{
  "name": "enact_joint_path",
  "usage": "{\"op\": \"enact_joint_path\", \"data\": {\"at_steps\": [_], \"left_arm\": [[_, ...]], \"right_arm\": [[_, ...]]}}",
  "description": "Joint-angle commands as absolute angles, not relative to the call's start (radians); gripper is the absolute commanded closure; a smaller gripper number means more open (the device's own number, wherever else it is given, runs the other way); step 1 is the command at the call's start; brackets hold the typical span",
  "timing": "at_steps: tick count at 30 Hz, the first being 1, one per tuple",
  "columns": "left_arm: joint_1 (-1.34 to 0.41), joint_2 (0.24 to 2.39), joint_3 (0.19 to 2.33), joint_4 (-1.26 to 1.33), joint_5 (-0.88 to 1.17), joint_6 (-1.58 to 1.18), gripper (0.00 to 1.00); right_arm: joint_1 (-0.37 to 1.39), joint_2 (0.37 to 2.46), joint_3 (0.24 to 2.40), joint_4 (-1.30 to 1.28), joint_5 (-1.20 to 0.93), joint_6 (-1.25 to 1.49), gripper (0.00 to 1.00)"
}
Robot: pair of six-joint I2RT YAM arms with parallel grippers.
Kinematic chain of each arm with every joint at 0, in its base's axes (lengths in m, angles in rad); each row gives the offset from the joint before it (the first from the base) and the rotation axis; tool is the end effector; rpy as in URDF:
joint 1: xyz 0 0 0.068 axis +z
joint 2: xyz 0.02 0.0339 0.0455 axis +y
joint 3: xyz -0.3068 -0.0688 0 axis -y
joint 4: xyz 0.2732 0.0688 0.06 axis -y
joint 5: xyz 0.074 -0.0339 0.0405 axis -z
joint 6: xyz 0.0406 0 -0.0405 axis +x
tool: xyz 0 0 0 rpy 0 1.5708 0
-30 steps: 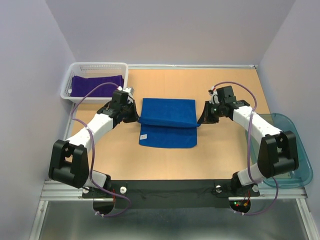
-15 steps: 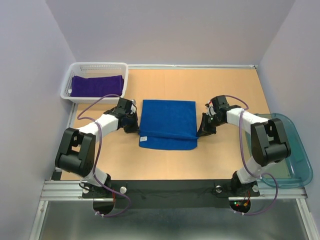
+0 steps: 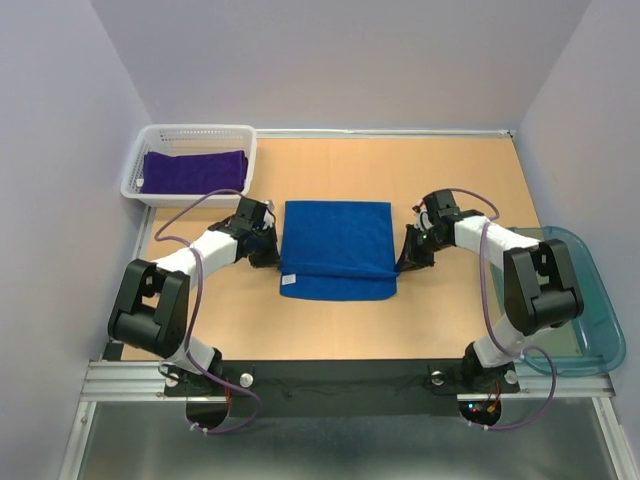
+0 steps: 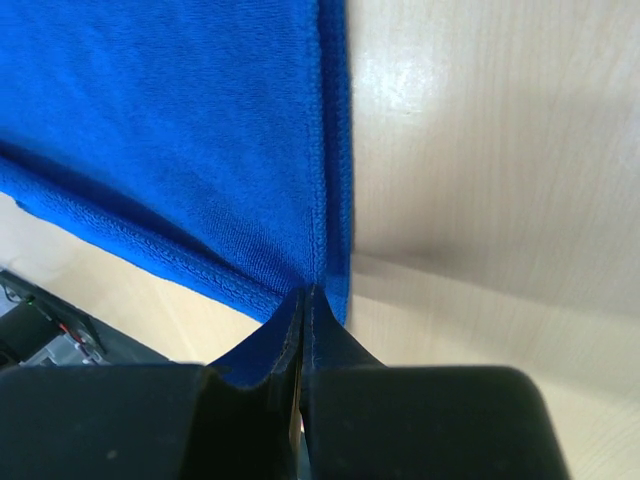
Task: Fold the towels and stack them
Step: Fold the towel
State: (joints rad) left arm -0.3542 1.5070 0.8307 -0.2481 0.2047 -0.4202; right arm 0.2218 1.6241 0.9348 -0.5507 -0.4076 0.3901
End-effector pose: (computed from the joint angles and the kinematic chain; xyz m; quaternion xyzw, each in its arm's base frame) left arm 0.2969 -0.1186 0.2047 0.0013 0.9438 -0.2090 0.2560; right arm 0.3101 0.0864 0.1872 0.0480 0.9653 0.2389 0.0936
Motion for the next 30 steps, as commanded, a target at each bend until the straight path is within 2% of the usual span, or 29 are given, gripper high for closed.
{"op": "enact_joint_path", "data": {"at_steps": [1, 11, 18, 20, 23, 24, 25, 26, 27, 28, 30], "left_arm": [[-0.351, 1.424, 0.88, -0.316, 0.13, -0.414, 1.0], [-0.379, 1.344, 0.835, -0.347, 0.156, -0.454, 1.0], [-0.396, 1.379, 0.759, -0.288, 0.158, -0.474, 1.0], [-0.402, 1.399, 0.743, -0.27, 0.156, -0.476, 0.97], [-0.419, 1.41, 0.732, -0.258, 0.156, -0.482, 0.82], [-0.423, 1.407, 0.73, -0.256, 0.156, -0.483, 0.72], [-0.434, 1.393, 0.726, -0.258, 0.158, -0.492, 0.66], [-0.439, 1.382, 0.723, -0.261, 0.16, -0.497, 0.51], [-0.442, 1.367, 0.721, -0.267, 0.163, -0.503, 0.42], [-0.455, 1.329, 0.719, -0.273, 0.166, -0.508, 0.37], [-0.472, 1.28, 0.716, -0.302, 0.158, -0.523, 0.26]], "right_arm": [[0.209, 1.548, 0.98, -0.584, -0.371, 0.391, 1.0], [0.209, 1.463, 0.94, -0.601, -0.373, 0.407, 1.0], [0.209, 1.506, 0.879, -0.597, -0.361, 0.408, 1.0], [0.209, 1.529, 0.873, -0.597, -0.347, 0.397, 0.99], [0.209, 1.54, 0.856, -0.592, -0.331, 0.387, 0.95], [0.207, 1.539, 0.85, -0.592, -0.333, 0.379, 0.9], [0.209, 1.534, 0.848, -0.594, -0.336, 0.379, 0.78], [0.209, 1.526, 0.847, -0.594, -0.339, 0.377, 0.72], [0.209, 1.5, 0.845, -0.595, -0.344, 0.371, 0.65], [0.209, 1.485, 0.847, -0.598, -0.359, 0.368, 0.55], [0.212, 1.444, 0.857, -0.604, -0.379, 0.35, 0.48]]}}
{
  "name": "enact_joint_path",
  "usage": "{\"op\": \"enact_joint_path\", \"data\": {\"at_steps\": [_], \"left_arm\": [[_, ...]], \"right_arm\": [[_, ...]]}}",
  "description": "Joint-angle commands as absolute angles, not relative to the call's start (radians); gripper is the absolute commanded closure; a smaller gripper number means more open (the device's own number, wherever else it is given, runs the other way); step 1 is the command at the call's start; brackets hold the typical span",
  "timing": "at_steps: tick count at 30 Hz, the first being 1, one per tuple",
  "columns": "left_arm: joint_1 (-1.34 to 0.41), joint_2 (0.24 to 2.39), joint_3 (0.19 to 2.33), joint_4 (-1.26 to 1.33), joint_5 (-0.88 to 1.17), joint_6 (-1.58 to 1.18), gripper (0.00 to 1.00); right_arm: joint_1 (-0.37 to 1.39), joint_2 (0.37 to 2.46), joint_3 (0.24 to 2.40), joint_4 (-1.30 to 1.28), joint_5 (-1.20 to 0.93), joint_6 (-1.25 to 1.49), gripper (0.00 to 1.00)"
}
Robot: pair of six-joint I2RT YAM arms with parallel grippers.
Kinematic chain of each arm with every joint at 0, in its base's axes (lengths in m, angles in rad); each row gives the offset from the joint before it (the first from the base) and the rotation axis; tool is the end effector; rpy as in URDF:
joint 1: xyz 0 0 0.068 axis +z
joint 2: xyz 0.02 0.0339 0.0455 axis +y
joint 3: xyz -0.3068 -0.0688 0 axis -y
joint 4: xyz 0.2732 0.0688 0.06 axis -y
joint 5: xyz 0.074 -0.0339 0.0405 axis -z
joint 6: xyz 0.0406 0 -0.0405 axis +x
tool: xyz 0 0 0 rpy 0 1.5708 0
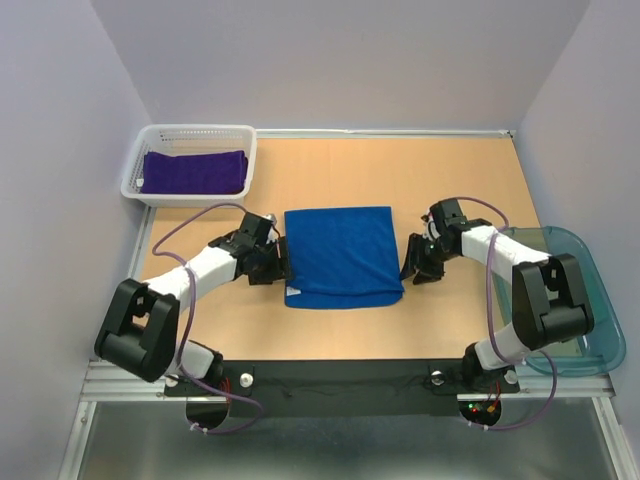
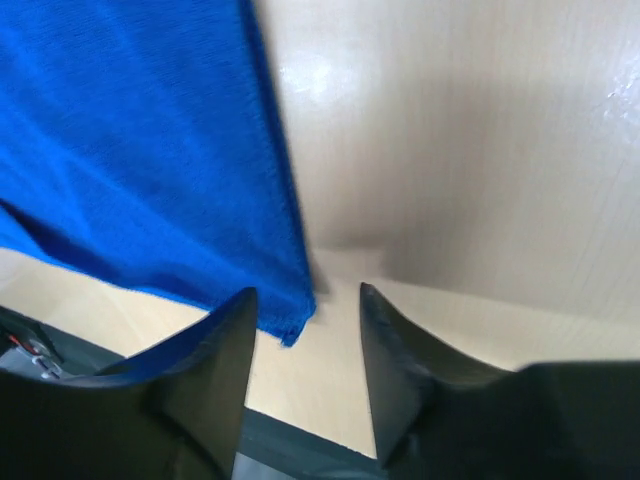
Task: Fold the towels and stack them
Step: Fold the towel
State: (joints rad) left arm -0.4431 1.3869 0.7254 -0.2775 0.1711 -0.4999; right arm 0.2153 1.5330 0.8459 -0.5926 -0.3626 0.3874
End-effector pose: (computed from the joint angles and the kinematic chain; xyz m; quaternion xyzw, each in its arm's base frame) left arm 0.2533 -0.1279 0.2026 -0.0004 0.9474 -0.2130 0.2389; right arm 0.2800 0.0760 0.1859 0.0576 0.9719 0.2127 0.0833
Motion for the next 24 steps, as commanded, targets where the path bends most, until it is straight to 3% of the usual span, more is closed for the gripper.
{"op": "enact_joint_path", "data": {"at_steps": [1, 4, 10, 14, 16, 19, 24], "left_arm": [[-0.479, 1.25, 0.713, -0.313, 0.153, -0.538, 0.23], [-0.485, 1.094, 0.693, -0.339, 0.127, -0.578, 0.18], [-0.485, 0.97, 0.658, -0.313, 0.084, -0.635, 0.18], [-0.483, 0.995, 0.652, -0.307, 0.104, -0.663, 0.2], [-0.483, 1.008, 0.65, -0.307, 0.104, -0.673, 0.26], [-0.485, 1.029, 0.641, -0.304, 0.103, -0.696, 0.31], [-0.497, 1.057, 0.617, -0.262, 0.13, -0.724, 0.34]], "right_arm": [[0.225, 1.407, 0.88, -0.618, -0.388, 0.319, 0.43], [0.291, 1.362, 0.952, -0.666, -0.382, 0.244, 0.34], [0.488, 1.385, 1.052, -0.67, -0.351, 0.219, 0.33], [0.6, 1.48, 1.117, -0.649, -0.331, 0.229, 0.37], [0.649, 1.537, 1.141, -0.623, -0.333, 0.241, 0.4], [0.69, 1.594, 1.143, -0.578, -0.325, 0.265, 0.48], [0.706, 1.632, 1.115, -0.545, -0.267, 0.322, 0.49]]}}
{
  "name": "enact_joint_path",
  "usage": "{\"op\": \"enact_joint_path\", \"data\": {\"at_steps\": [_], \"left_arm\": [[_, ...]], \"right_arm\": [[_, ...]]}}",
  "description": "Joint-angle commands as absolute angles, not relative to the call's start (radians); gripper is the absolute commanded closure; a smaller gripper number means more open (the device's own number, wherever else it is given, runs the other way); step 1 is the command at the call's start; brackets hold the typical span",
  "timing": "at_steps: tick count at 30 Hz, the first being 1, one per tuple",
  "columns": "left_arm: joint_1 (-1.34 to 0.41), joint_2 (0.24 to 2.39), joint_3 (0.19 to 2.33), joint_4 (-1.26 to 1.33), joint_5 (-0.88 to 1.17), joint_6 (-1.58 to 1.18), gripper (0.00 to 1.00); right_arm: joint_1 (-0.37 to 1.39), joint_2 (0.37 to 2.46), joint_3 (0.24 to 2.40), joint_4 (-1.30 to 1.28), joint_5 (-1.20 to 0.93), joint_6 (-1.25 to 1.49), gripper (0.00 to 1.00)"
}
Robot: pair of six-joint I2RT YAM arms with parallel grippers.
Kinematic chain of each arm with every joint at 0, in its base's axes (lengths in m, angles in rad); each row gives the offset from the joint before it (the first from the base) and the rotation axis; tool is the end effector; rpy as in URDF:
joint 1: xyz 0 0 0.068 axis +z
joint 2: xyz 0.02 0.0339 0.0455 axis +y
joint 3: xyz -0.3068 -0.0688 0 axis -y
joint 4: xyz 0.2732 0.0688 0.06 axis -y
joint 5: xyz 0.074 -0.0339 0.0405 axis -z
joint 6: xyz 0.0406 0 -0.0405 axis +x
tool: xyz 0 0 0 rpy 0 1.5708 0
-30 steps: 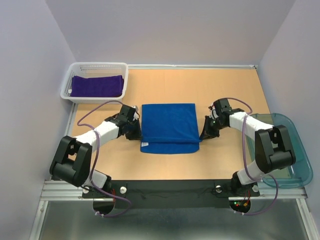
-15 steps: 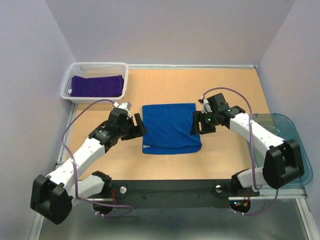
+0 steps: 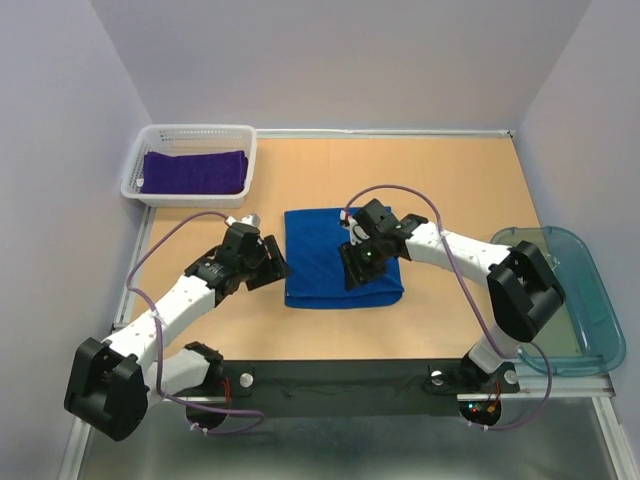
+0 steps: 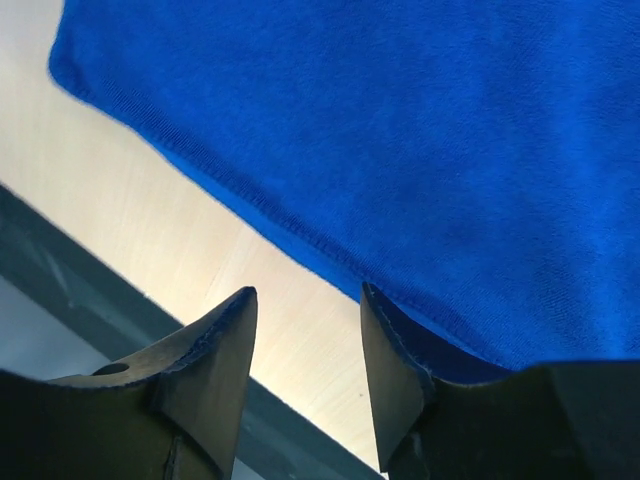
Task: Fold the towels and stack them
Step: Fold the towel
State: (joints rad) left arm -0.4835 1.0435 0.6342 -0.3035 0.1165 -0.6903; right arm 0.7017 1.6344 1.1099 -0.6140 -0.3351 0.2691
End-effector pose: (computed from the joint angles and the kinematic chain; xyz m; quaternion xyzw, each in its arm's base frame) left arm 0.1985 -0.1095 0.2502 -0.0696 0.9055 -0.2740 0.3164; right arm 0.2611 0.2381 0.2328 -0.2416 0.9329 0.2427 0.1110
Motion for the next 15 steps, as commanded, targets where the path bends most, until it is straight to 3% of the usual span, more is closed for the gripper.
{"op": "enact_joint_path", "data": {"at_steps": [1, 5, 15], "left_arm": [[-0.502, 1.065, 0.617, -0.258, 0.13, -0.727, 0.35], [-0.526, 1.146, 0.644, -0.223, 0.123, -0.729, 0.4], [-0.538, 1.448, 0.894, -0.17, 0.049, -0.651, 0.48]], "right_arm": [[0.704, 1.635, 1.112, -0.545, -0.241, 0.334, 0.5], [0.698, 1.625, 1.1, -0.543, -0.054, 0.371, 0.51], [0.528, 1.706, 1.195, -0.509, 0.089, 0.376, 0.51]]}}
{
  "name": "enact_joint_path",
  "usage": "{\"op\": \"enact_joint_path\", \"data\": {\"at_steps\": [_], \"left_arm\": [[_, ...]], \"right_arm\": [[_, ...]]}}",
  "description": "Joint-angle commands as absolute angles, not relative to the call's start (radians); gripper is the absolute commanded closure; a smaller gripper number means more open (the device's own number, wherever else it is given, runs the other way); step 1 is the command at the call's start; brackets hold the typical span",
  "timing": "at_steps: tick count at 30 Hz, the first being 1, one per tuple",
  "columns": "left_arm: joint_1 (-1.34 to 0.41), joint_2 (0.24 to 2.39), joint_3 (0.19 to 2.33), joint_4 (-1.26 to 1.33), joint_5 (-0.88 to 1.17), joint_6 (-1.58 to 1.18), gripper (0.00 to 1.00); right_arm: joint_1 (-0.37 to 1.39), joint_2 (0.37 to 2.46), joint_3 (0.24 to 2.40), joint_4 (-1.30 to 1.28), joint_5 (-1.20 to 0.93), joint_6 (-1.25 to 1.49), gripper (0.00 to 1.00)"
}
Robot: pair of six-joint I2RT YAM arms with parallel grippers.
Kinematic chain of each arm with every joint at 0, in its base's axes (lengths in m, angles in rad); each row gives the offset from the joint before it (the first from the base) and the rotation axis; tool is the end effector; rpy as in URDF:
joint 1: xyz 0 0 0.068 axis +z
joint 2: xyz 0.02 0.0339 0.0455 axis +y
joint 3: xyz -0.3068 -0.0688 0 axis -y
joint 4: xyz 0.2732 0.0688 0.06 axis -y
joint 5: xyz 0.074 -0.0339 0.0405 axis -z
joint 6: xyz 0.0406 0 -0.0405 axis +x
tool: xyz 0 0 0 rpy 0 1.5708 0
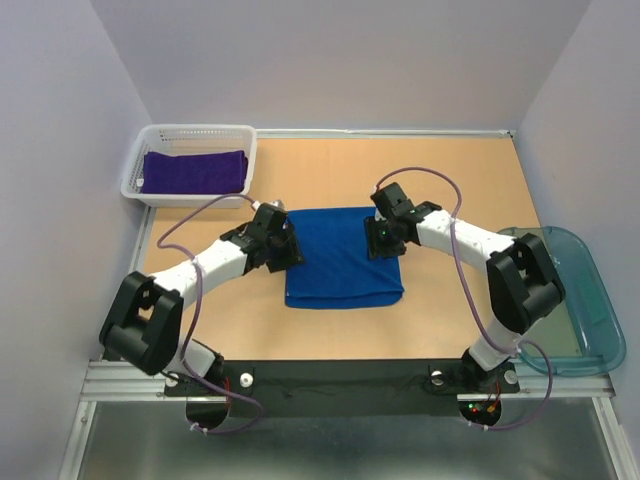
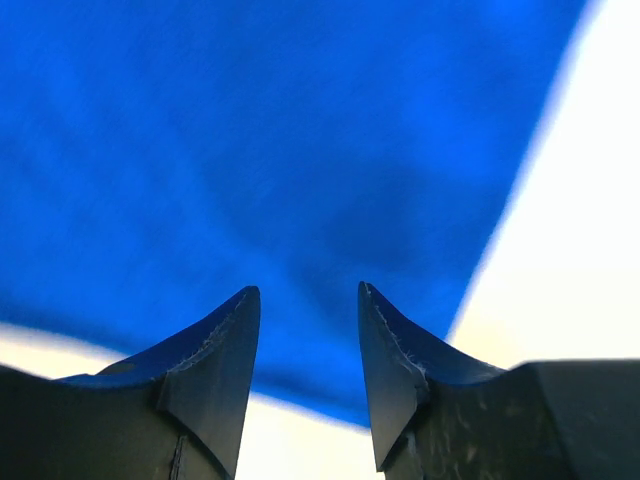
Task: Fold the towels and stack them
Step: Fold the towel
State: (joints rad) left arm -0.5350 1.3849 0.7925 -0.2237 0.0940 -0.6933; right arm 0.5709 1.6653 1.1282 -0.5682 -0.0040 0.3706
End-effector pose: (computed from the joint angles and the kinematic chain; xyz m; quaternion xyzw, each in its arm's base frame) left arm 0.2577 -0.1572 0.2289 -0.0562 0.9271 -0.2478 0.2756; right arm 0.3077 0.1978 0.2283 -0.0977 0.9681 0.1063 0.2047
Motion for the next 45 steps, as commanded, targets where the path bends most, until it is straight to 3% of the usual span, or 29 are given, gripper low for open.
{"op": "enact_joint_path", "data": {"at_steps": [1, 16, 20, 24, 27, 33, 38, 45], "left_arm": [[-0.538, 1.475, 0.917, -0.169, 0.041, -0.631, 0.5], [-0.509, 2.012, 1.372, -0.198, 0.02, -0.554, 0.56], [-0.491, 2.091, 1.494, -0.225, 0.029, -0.512, 0.51], [-0.485, 2.088, 1.601, -0.278, 0.011, -0.48, 0.39], [-0.485, 1.972, 1.534, -0.268, -0.023, -0.502, 0.23], [-0.517, 1.652, 1.193, -0.224, -0.06, -0.658, 0.18], [-0.574, 1.445, 0.897, -0.147, -0.026, -0.79, 0.22], [-0.618, 1.404, 0.798, -0.083, -0.018, -0.893, 0.4]], "right_arm": [[0.511, 1.733, 1.216, -0.496, 0.094, 0.368, 0.51], [0.362, 2.055, 1.449, -0.453, 0.095, 0.331, 0.54], [0.313, 2.134, 1.551, -0.448, 0.063, 0.331, 0.53], [0.307, 2.096, 1.588, -0.448, 0.02, 0.337, 0.52], [0.307, 1.997, 1.523, -0.448, 0.017, 0.377, 0.48], [0.304, 1.743, 1.288, -0.446, 0.063, 0.439, 0.39], [0.296, 1.585, 1.122, -0.433, 0.041, 0.488, 0.36], [0.291, 1.431, 0.924, -0.373, 0.038, 0.535, 0.36]]}}
